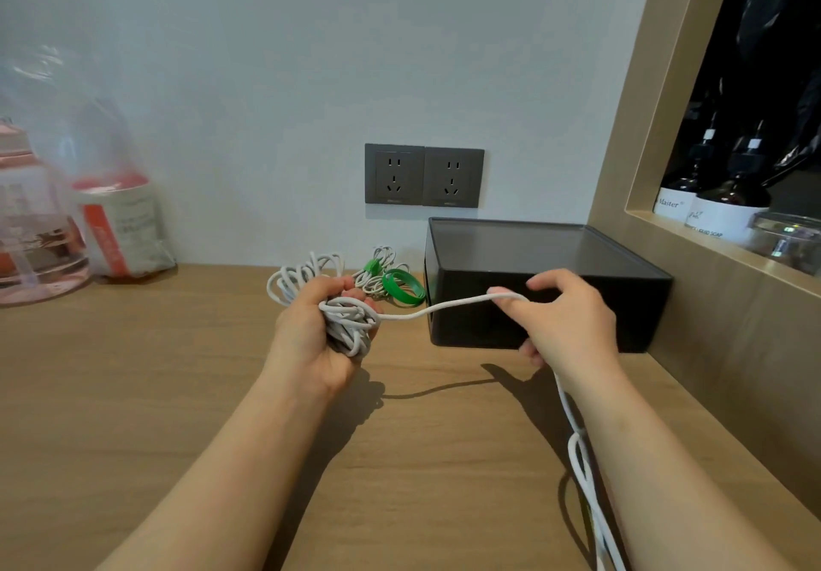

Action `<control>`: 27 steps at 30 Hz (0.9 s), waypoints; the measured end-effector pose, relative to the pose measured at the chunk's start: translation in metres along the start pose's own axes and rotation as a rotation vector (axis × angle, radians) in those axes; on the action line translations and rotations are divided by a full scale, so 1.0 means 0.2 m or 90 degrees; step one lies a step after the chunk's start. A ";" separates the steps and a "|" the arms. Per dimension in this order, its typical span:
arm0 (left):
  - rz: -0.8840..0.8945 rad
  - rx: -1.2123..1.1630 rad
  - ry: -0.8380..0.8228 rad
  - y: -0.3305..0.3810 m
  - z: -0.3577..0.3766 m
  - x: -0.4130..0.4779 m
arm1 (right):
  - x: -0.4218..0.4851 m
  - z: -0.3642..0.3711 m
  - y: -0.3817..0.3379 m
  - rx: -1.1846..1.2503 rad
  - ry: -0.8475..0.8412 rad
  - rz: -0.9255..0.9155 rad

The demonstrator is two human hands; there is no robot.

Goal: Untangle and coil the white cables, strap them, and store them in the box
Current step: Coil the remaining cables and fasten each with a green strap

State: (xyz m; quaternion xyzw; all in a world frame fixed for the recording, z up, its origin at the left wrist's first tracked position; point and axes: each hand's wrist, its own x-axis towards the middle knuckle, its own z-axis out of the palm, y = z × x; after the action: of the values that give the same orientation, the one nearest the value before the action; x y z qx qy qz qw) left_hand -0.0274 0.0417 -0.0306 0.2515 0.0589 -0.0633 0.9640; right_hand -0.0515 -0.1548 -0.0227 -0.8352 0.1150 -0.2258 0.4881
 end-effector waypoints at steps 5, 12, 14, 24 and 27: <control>0.046 0.083 0.008 -0.02 0.01 0.01 | -0.01 0.03 -0.01 0.096 0.000 -0.007; 0.115 0.137 0.030 0.02 -0.04 0.05 | -0.07 0.08 -0.03 -0.111 -0.326 -0.124; 0.122 0.129 0.029 0.03 -0.05 0.06 | -0.07 0.06 -0.06 0.030 -0.369 0.000; 0.123 0.029 0.029 0.13 -0.05 0.04 | -0.02 -0.11 -0.03 0.098 -0.515 0.149; 0.119 0.011 0.043 0.15 -0.06 0.04 | 0.00 -0.13 0.00 0.064 -0.516 0.146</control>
State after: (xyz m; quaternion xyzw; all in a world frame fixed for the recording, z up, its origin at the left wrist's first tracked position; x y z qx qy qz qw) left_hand -0.0161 0.0729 -0.0284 0.2660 0.0668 0.0352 0.9610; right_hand -0.0639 -0.1751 -0.0112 -0.8135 -0.0055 0.1712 0.5558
